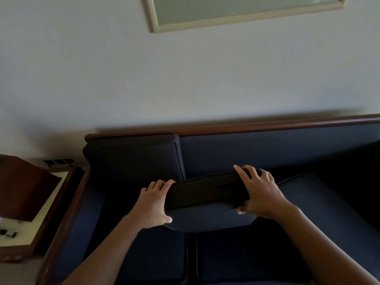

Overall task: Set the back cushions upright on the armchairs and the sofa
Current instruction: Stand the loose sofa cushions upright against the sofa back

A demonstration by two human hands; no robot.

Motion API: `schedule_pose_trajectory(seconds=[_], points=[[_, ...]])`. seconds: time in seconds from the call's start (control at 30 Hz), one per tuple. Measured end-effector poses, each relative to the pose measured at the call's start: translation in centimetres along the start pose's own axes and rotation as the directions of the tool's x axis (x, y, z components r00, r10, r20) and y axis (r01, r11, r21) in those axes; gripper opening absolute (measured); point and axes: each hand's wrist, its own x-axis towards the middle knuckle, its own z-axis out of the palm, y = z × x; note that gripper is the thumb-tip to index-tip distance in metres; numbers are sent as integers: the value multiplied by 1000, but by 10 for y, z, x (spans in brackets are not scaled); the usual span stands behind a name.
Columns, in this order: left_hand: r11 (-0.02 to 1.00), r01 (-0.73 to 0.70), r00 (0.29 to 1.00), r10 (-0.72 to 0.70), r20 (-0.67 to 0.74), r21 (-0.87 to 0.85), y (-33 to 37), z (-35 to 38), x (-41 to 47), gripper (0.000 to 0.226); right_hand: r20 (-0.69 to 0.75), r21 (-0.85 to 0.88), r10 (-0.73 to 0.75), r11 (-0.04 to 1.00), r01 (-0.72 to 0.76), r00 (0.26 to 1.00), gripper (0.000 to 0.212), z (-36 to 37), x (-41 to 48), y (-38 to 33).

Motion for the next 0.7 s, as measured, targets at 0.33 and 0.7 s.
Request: schedule_pose_trajectory(seconds=[0.33,0.7], points=[[972,-76,995,61,-74,-220,-21,-13,15,102,-16,-211,-188,961,181,982,116,-4,54,-98],[936,-353,931,352,-100,11,2,-109,35,96,-220,385,85,923,7,972,116,47,26,-79]])
